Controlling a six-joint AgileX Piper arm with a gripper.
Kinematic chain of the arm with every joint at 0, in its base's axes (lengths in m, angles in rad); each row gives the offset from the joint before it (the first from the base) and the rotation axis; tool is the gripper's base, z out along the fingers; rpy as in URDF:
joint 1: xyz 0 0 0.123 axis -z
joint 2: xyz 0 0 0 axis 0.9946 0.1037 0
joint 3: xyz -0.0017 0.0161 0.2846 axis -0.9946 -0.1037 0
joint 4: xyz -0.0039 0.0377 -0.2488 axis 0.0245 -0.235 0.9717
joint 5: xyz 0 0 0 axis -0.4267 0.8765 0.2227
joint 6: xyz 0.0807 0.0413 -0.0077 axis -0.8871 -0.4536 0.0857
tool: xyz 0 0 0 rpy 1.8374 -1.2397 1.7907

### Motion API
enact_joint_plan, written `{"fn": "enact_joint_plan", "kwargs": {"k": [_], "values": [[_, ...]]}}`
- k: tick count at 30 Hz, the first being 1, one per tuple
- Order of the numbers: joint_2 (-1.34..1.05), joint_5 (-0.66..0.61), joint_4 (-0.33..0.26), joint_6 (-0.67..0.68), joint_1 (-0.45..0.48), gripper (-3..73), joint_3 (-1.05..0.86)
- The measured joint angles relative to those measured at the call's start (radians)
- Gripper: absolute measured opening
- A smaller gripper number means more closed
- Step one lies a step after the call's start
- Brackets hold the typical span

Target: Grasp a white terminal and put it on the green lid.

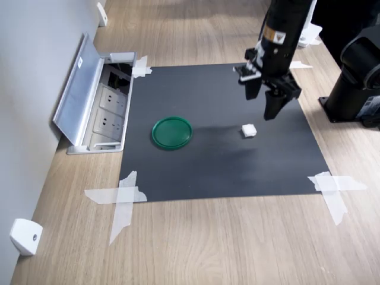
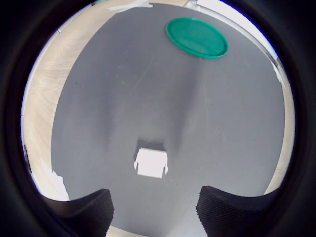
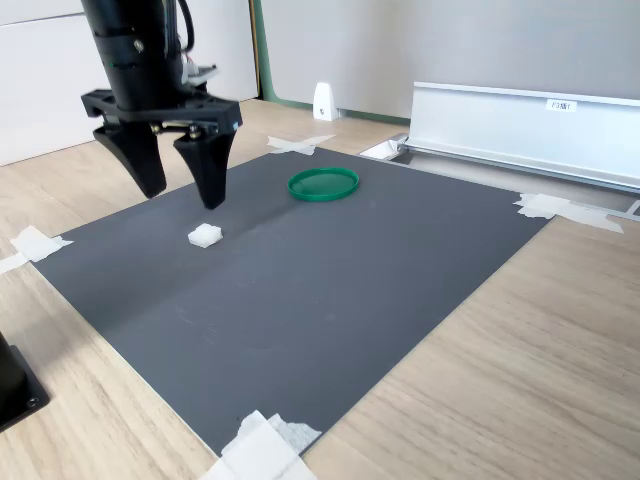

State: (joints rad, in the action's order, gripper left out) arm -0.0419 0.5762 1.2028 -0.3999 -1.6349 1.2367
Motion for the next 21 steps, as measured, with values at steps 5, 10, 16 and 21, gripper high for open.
{"fn": "enact_joint_plan", "kwargs": {"k": [5,10,16,21], "values": [[0.056,0.040,0.008,-0.015,0.000,72.4,0.000],[0.096,0.075,0.008,-0.024,0.000,72.5,0.000],[0.133,0.110,0.008,-0.024,0.000,72.5,0.000],[0.145,0.130,-0.006,-0.022,0.000,72.5,0.000]]}}
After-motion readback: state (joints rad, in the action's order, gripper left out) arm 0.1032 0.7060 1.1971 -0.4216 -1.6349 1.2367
